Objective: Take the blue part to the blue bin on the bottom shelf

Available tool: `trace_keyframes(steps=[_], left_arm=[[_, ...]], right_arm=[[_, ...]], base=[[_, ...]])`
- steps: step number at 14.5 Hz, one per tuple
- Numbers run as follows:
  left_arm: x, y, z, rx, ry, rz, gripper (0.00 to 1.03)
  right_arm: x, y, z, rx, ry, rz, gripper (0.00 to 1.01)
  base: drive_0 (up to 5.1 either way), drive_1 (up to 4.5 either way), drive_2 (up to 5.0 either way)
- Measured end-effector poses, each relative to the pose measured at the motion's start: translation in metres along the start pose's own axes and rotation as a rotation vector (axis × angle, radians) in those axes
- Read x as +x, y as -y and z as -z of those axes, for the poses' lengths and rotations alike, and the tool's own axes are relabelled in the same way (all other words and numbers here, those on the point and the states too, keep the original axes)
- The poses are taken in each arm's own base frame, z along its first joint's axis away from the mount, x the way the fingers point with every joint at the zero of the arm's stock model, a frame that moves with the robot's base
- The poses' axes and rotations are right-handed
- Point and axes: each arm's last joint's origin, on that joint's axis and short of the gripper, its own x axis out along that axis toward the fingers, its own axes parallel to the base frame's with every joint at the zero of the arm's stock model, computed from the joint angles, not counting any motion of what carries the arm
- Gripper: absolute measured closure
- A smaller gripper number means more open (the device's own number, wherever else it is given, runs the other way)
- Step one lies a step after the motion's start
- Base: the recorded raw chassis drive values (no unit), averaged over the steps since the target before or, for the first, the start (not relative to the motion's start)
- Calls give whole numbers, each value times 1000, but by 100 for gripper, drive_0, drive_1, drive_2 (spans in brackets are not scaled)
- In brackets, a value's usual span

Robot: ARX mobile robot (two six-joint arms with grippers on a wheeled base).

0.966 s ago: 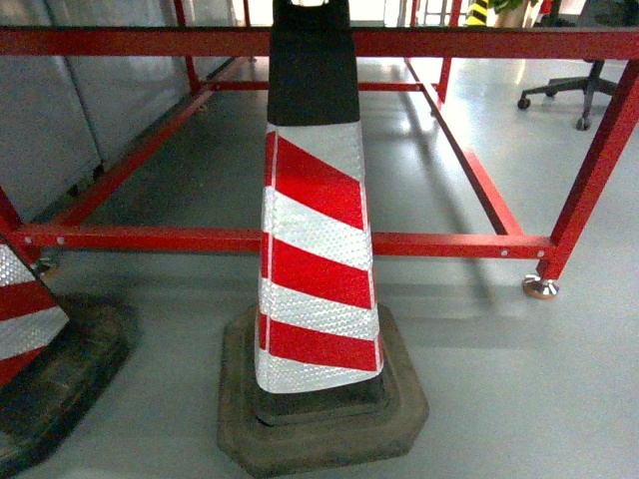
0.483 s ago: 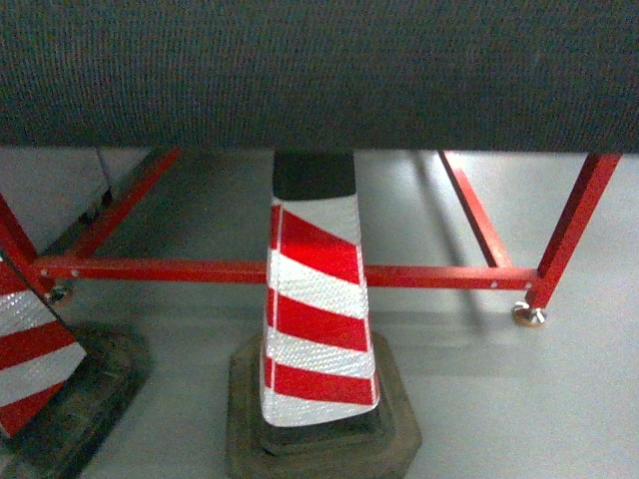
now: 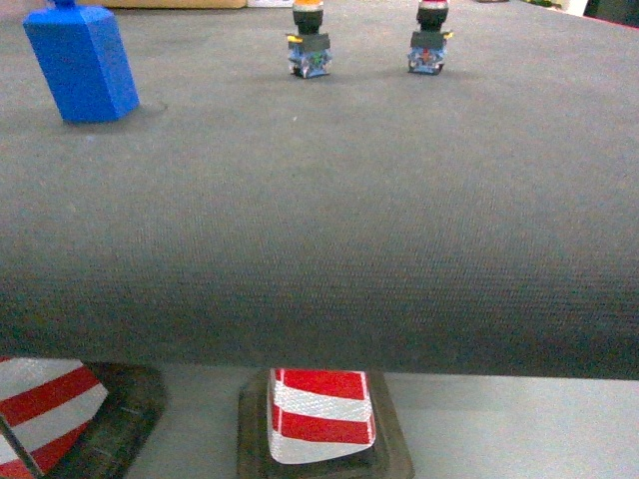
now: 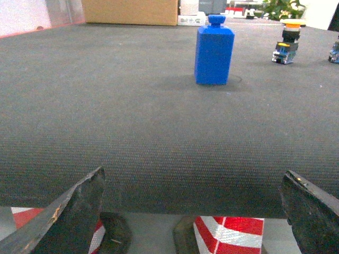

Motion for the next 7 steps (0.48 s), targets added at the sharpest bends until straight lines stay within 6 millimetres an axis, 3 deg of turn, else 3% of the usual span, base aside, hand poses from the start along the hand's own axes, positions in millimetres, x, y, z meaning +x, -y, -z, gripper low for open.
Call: trace_keyframes(steps=[7], left_arm=[[0,0,0,0,-1,-1,5]], right_arm=[[0,0,0,-1,-1,0,3]], base=[[0,0,0]])
